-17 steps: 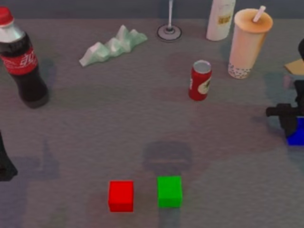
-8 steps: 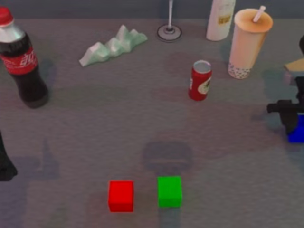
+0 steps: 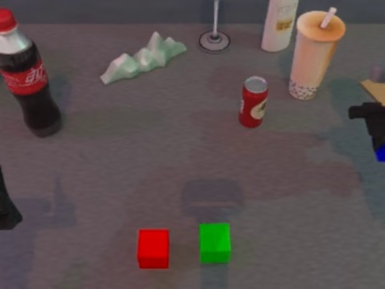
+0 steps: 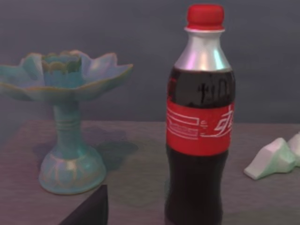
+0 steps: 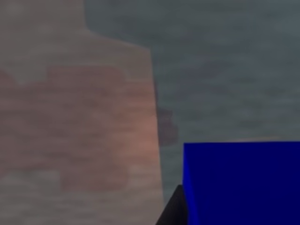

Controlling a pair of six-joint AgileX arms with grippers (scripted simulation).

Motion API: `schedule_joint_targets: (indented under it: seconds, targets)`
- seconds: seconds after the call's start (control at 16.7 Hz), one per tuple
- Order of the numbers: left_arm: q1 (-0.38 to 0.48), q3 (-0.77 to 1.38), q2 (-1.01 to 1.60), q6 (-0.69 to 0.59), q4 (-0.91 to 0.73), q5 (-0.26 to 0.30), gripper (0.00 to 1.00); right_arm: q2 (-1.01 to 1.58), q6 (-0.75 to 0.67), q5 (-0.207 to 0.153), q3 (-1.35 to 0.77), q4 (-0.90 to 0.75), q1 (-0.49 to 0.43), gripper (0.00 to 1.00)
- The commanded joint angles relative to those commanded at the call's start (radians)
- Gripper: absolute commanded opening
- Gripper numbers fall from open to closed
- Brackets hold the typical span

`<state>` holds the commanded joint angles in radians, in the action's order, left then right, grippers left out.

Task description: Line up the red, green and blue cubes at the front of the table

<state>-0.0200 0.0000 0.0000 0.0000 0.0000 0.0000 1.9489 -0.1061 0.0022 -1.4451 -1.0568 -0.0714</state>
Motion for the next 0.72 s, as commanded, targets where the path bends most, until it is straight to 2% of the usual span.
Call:
schedule_joint_targets:
  seconds: [0.18, 0.36, 0.54, 0.72]
  targets:
    - [0.0, 0.0, 0.0, 0.0, 0.0, 0.0, 1.0, 0.004, -0.004, 0.0, 0.003, 0.002, 0.003, 0.0]
    - [0.0, 0.0, 0.0, 0.0, 0.0, 0.0, 1.0, -0.012, -0.071, 0.0, 0.014, -0.004, -0.064, 0.0]
    - [0.0, 0.0, 0.0, 0.0, 0.0, 0.0, 1.0, -0.049, -0.216, 0.0, 0.049, -0.014, -0.214, 0.0]
    - [0.0, 0.0, 0.0, 0.0, 0.0, 0.0, 1.0, -0.1, -0.403, -0.001, 0.101, -0.025, -0.411, 0.0]
